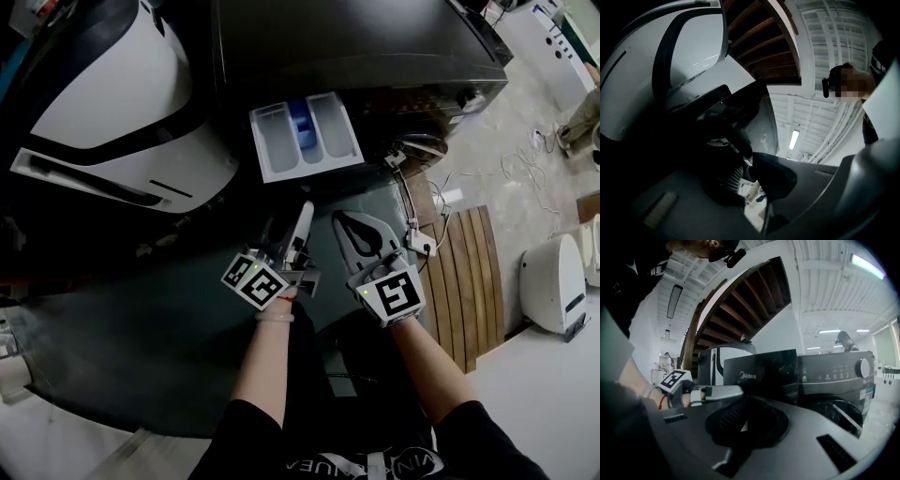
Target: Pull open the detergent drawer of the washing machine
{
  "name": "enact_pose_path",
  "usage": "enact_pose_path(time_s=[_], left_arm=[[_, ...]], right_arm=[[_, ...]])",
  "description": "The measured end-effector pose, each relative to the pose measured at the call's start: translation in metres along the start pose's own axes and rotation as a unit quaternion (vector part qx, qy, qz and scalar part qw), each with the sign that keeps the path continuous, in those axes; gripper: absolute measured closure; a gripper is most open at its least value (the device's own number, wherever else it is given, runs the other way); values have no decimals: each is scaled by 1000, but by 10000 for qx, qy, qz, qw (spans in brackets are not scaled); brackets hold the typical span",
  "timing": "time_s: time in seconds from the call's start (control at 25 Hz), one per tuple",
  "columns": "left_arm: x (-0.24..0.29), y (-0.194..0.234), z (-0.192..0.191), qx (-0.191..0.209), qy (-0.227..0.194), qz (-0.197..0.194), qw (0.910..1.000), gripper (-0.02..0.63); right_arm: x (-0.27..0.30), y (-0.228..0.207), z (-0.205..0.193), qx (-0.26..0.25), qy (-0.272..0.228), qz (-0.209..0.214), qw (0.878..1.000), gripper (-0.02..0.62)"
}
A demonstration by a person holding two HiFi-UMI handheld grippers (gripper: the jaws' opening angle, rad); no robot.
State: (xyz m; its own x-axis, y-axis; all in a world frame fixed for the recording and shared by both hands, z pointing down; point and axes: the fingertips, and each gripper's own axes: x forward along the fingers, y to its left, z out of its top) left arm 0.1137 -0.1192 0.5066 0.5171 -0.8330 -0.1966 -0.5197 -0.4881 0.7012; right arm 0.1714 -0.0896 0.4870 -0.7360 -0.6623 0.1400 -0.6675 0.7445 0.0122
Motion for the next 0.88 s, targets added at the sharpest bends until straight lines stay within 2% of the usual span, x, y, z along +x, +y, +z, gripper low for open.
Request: enact_pose_path(time_s=[0.56,0.76,0.88], left_arm=[[-10,-5,-3,-174,203,-133,9996,534],[-10,-5,-4,-85,305,-174,9993,534],[-14,1,-8,105,509,-9,9987,545]], right_arm=[[-14,13,-10,381,102,-478,9981,586],[-15,12,-12,347,93,-498,9981,586],[-15,9,-6,336,60,-546,9979,586]])
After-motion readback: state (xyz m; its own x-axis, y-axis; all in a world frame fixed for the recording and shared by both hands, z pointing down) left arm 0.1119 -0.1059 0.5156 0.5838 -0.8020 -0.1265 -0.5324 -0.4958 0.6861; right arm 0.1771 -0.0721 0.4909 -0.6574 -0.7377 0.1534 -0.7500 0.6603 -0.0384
